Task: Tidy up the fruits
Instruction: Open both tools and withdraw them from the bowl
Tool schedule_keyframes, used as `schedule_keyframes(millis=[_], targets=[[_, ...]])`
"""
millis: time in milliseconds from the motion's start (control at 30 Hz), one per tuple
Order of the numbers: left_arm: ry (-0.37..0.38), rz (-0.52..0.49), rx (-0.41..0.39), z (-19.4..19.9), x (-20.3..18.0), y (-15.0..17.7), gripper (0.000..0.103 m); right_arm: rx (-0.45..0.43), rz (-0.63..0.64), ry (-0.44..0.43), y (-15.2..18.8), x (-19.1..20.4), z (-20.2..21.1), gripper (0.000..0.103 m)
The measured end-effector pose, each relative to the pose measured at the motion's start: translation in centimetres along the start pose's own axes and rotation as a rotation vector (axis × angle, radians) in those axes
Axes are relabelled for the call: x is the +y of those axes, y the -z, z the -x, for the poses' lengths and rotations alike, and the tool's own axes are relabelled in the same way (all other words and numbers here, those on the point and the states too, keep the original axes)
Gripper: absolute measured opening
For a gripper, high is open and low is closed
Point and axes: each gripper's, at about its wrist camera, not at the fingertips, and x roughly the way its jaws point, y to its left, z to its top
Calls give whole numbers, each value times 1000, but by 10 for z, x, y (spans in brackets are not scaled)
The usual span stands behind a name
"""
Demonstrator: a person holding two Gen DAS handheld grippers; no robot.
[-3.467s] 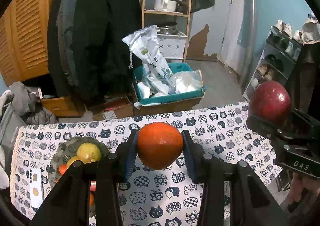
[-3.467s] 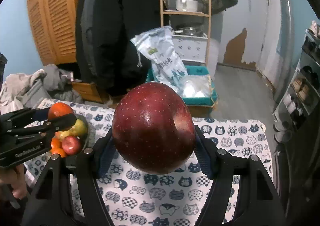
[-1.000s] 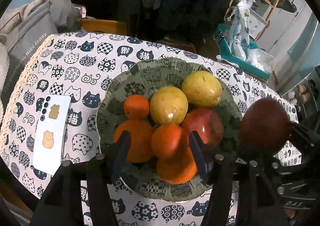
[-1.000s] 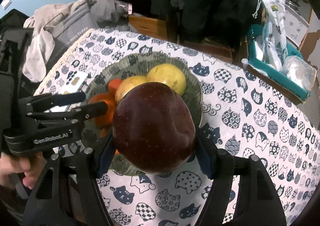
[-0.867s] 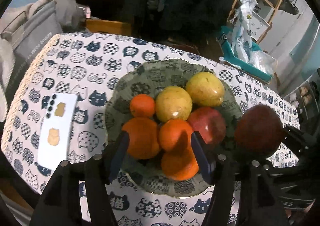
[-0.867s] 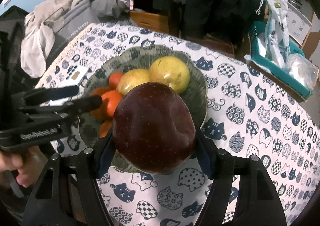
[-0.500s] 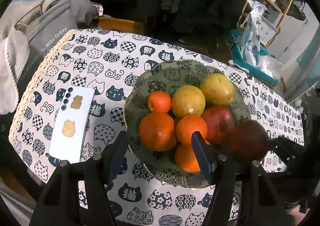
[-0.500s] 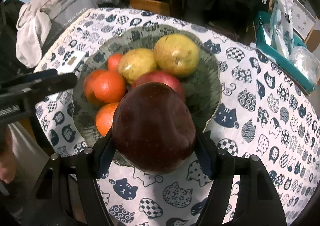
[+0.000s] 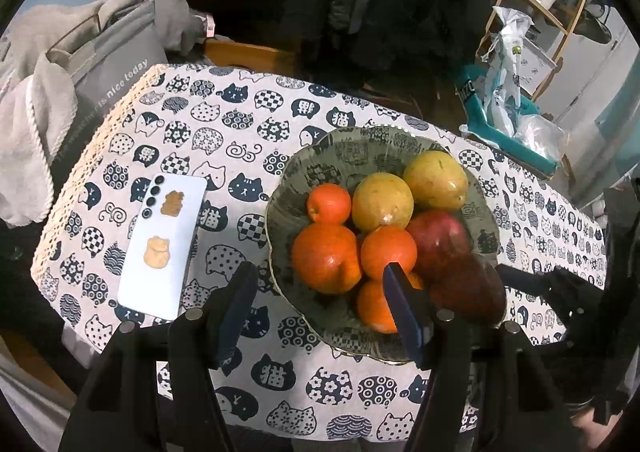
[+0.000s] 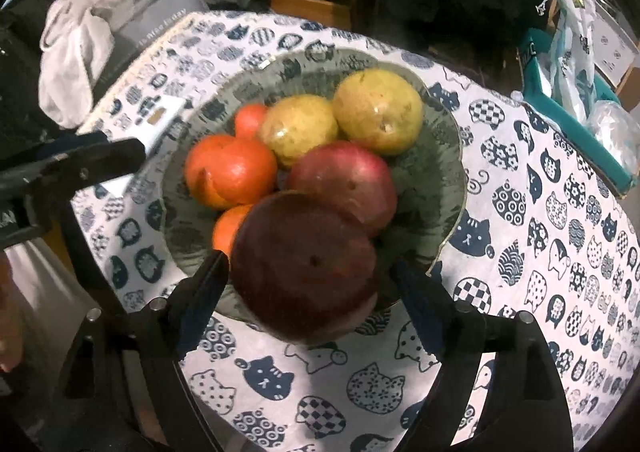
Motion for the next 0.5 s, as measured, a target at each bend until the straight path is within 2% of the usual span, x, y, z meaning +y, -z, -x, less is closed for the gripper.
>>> schedule_keyframes(millis=[233,500], targets=[[4,-8,-38,20,-4,-2,67,-82,-31,-28,-8,-3,28,85],[28,-26,-122,54,-15,-11,67,-196,-75,17,-18,-16,80,85]])
